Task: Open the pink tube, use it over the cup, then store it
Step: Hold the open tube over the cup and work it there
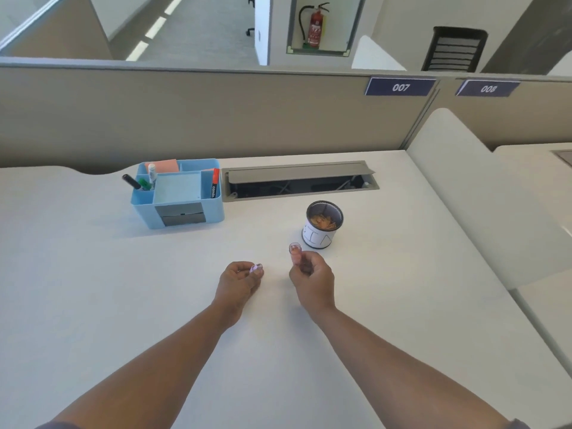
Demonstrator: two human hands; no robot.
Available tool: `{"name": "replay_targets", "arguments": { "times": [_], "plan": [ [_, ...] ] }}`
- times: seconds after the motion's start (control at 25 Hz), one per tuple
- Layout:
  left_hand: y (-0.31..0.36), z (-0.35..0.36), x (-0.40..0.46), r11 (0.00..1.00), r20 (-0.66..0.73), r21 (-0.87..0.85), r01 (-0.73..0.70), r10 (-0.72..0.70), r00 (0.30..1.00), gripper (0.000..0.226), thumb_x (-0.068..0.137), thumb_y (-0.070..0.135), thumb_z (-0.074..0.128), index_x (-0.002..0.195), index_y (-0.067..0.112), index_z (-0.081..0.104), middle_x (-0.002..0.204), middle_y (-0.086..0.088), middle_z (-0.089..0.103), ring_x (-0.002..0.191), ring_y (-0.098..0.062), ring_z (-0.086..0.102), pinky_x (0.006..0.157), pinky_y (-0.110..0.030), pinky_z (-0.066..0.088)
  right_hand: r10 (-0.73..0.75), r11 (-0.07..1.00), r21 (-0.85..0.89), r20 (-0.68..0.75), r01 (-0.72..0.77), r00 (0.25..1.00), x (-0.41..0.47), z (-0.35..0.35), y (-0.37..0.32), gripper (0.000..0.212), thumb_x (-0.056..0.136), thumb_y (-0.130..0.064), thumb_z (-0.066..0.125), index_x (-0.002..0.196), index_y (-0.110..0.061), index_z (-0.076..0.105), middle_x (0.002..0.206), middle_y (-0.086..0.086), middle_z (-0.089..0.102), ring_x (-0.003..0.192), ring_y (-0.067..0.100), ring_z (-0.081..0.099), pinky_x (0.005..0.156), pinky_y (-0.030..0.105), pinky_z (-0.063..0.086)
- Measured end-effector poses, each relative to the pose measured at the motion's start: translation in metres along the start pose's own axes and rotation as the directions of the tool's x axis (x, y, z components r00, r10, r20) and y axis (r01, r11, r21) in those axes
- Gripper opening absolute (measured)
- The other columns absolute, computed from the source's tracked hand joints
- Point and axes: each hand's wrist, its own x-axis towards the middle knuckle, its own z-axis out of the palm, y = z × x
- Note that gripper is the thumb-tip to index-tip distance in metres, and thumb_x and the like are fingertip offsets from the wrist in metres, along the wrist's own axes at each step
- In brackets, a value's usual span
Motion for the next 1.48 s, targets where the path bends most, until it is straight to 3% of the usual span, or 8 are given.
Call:
{"name": "replay_targets", "arguments": {
  "times": [0.12, 0.24, 0.4, 0.6, 0.96, 1.08, 1.28, 1.48],
  "plan": [
    [-0.001, 0.016, 0.007, 1.0, 0.009, 0.019, -0.004, 0.004, 1.0, 0.026, 0.089, 0.013, 0.077, 0.109, 0.006, 0.062, 0.105, -0.01, 0.077, 0.096, -0.018, 0.072, 0.099, -0.035, 0.055, -0.072, 0.997, -0.046, -0.161, 0.065, 0.984, 0.016, -0.016, -0.014, 0.012, 0.09, -0.029, 0.063, 0.096, -0.025, 0.072, 0.085, -0.005, 0.073, 0.081, 0.009, 0.066, 0.07, 0.02, 0.052],
    [0.0, 0.022, 0.013, 1.0, 0.008, 0.022, 0.002, -0.002, 1.0, 0.027, 0.088, 0.013, 0.078, 0.109, 0.006, 0.062, 0.107, -0.01, 0.078, 0.101, -0.019, 0.072, 0.099, -0.035, 0.055, -0.13, 0.99, -0.095, -0.262, 0.109, 0.956, 0.033, -0.032, -0.025, 0.02, 0.094, -0.02, 0.062, 0.112, -0.018, 0.072, 0.098, 0.001, 0.066, 0.087, 0.014, 0.063, 0.076, 0.022, 0.047],
    [0.0, 0.021, 0.014, 1.0, 0.016, -0.001, 0.015, -0.015, 1.0, 0.026, 0.088, 0.014, 0.079, 0.107, 0.008, 0.062, 0.104, -0.008, 0.079, 0.101, -0.018, 0.073, 0.098, -0.034, 0.055, -0.124, 0.986, -0.144, -0.288, 0.085, 0.949, 0.054, -0.043, -0.035, 0.035, 0.097, -0.011, 0.06, 0.132, -0.01, 0.063, 0.116, 0.003, 0.054, 0.097, 0.017, 0.058, 0.087, 0.021, 0.042],
    [0.0, 0.02, 0.015, 0.999, 0.021, -0.023, 0.023, -0.023, 1.0, 0.028, 0.088, 0.014, 0.078, 0.109, 0.006, 0.062, 0.103, -0.008, 0.08, 0.097, -0.016, 0.075, 0.095, -0.033, 0.056, -0.147, 0.968, -0.237, -0.267, 0.083, 0.952, 0.063, -0.044, -0.04, 0.04, 0.098, -0.005, 0.057, 0.137, -0.005, 0.058, 0.12, 0.008, 0.05, 0.106, 0.023, 0.057, 0.093, 0.026, 0.043],
    [0.001, 0.019, 0.016, 0.999, 0.022, -0.016, 0.03, -0.03, 0.999, 0.034, 0.088, 0.016, 0.079, 0.114, 0.003, 0.061, 0.103, -0.006, 0.081, 0.097, -0.013, 0.076, 0.084, -0.026, 0.058, -0.188, 0.949, -0.298, -0.262, 0.107, 0.947, 0.071, -0.05, -0.046, 0.032, 0.095, -0.004, 0.059, 0.126, -0.008, 0.064, 0.121, 0.008, 0.059, 0.103, 0.022, 0.061, 0.087, 0.023, 0.042],
    [0.001, 0.019, 0.015, 0.999, 0.023, -0.018, 0.031, -0.03, 0.999, 0.034, 0.088, 0.015, 0.079, 0.115, 0.002, 0.061, 0.105, -0.008, 0.08, 0.099, -0.013, 0.076, 0.083, -0.026, 0.057, -0.181, 0.963, -0.248, -0.288, 0.109, 0.94, 0.072, -0.05, -0.05, 0.031, 0.093, -0.007, 0.061, 0.124, -0.013, 0.061, 0.112, 0.0, 0.063, 0.095, 0.018, 0.062, 0.083, 0.023, 0.044],
    [0.002, 0.019, 0.015, 0.999, 0.028, -0.023, 0.036, -0.035, 0.999, 0.031, 0.089, 0.014, 0.078, 0.113, 0.003, 0.062, 0.107, -0.01, 0.08, 0.099, -0.013, 0.076, 0.081, -0.025, 0.057, -0.182, 0.973, -0.2, -0.332, 0.12, 0.926, 0.076, -0.051, -0.053, 0.023, 0.09, -0.009, 0.066, 0.097, -0.025, 0.05, 0.084, -0.014, 0.062, 0.072, -0.008, 0.061, 0.061, 0.004, 0.04],
    [0.002, 0.019, 0.015, 0.999, 0.025, -0.027, 0.041, -0.04, 0.999, 0.033, 0.089, 0.015, 0.077, 0.115, 0.002, 0.062, 0.11, -0.011, 0.079, 0.099, -0.014, 0.076, 0.083, -0.026, 0.057, -0.219, 0.962, -0.226, -0.316, 0.151, 0.923, 0.08, -0.05, -0.056, 0.021, 0.09, -0.009, 0.063, 0.092, -0.028, 0.056, 0.077, -0.021, 0.064, 0.074, -0.01, 0.062, 0.067, 0.011, 0.045]
  ]
}}
